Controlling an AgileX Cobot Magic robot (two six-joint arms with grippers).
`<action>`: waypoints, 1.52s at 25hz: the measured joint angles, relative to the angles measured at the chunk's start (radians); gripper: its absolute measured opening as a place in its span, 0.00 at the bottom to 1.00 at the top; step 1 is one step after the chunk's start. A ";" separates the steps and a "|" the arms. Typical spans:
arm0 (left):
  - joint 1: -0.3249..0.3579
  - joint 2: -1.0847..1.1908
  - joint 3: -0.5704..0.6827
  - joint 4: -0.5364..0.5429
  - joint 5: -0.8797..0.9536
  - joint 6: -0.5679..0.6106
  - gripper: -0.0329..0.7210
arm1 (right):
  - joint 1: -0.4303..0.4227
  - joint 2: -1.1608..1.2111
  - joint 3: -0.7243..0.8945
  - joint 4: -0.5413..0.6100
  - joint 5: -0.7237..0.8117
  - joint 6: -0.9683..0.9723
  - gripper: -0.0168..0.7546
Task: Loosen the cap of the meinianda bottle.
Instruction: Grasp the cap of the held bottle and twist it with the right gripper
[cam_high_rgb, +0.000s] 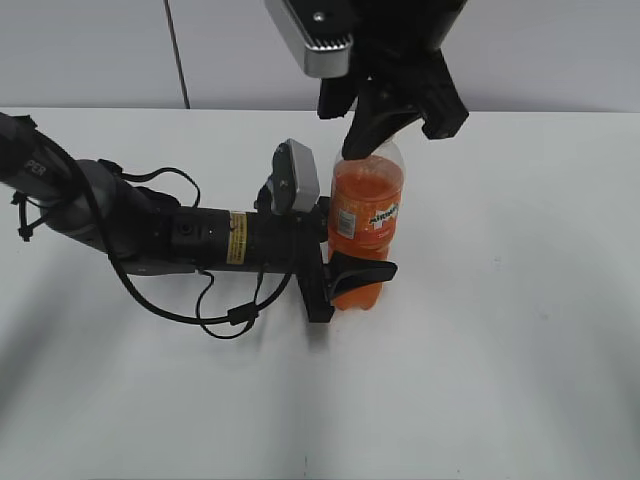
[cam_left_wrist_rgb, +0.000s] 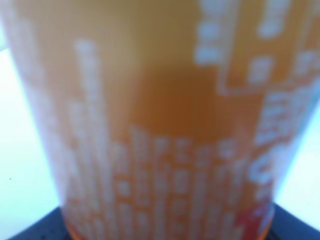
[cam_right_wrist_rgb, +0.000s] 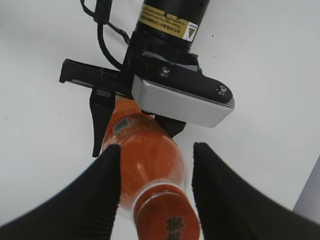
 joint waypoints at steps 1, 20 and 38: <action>0.000 0.000 0.000 0.000 0.000 0.000 0.57 | 0.000 0.000 0.000 0.000 0.000 0.008 0.48; 0.000 0.000 0.000 -0.001 0.001 0.000 0.57 | 0.001 -0.029 -0.153 0.082 0.000 0.835 0.48; -0.001 0.000 0.000 -0.002 0.003 0.000 0.57 | 0.001 -0.056 -0.083 -0.159 0.000 1.865 0.48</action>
